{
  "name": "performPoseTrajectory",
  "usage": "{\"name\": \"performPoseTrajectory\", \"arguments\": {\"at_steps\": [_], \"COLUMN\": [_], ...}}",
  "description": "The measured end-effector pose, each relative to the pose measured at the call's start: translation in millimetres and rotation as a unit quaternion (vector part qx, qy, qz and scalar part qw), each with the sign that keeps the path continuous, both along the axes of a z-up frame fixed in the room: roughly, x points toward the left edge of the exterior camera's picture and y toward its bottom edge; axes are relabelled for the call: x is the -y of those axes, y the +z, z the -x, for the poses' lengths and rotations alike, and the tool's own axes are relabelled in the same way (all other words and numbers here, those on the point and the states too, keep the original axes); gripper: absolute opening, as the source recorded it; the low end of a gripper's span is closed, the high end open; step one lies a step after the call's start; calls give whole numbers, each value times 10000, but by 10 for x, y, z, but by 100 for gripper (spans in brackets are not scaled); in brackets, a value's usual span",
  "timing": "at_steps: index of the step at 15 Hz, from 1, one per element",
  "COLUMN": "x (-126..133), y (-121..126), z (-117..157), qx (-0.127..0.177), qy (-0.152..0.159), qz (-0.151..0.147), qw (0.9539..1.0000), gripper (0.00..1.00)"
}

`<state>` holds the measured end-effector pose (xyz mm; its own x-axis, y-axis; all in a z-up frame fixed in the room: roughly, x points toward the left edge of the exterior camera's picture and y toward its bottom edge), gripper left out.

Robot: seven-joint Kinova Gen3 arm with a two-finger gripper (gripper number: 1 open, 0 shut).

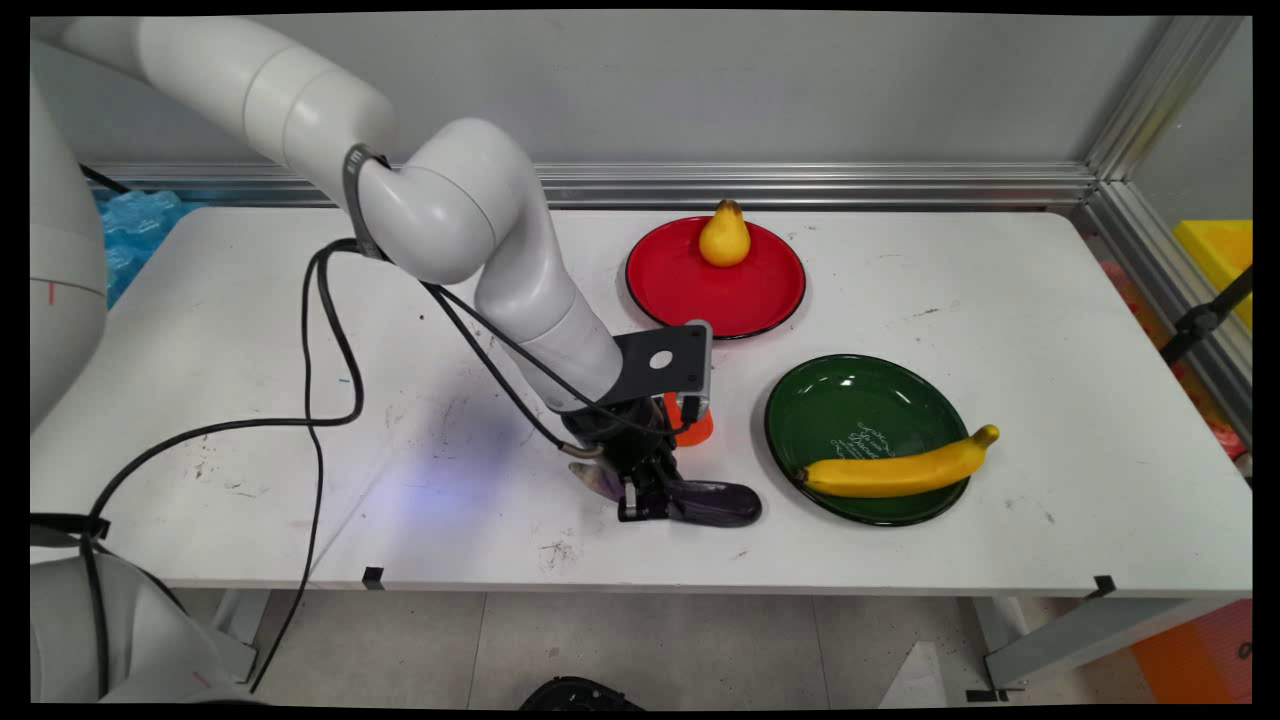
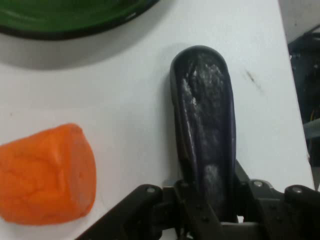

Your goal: Place the picked object on the table

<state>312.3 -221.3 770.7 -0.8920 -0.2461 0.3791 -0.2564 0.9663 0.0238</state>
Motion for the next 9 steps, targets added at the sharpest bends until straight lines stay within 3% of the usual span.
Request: {"name": "performPoseTrajectory", "arguments": {"at_steps": [2,3,9], "x": [14,18,37], "y": [-73,-87,-54], "z": [15,20,0], "qx": [-53,-72,-230], "qy": [-26,-34,-141], "qz": [6,12,99], "qw": [10000,10000,9996], "gripper": [0,100,100]}}
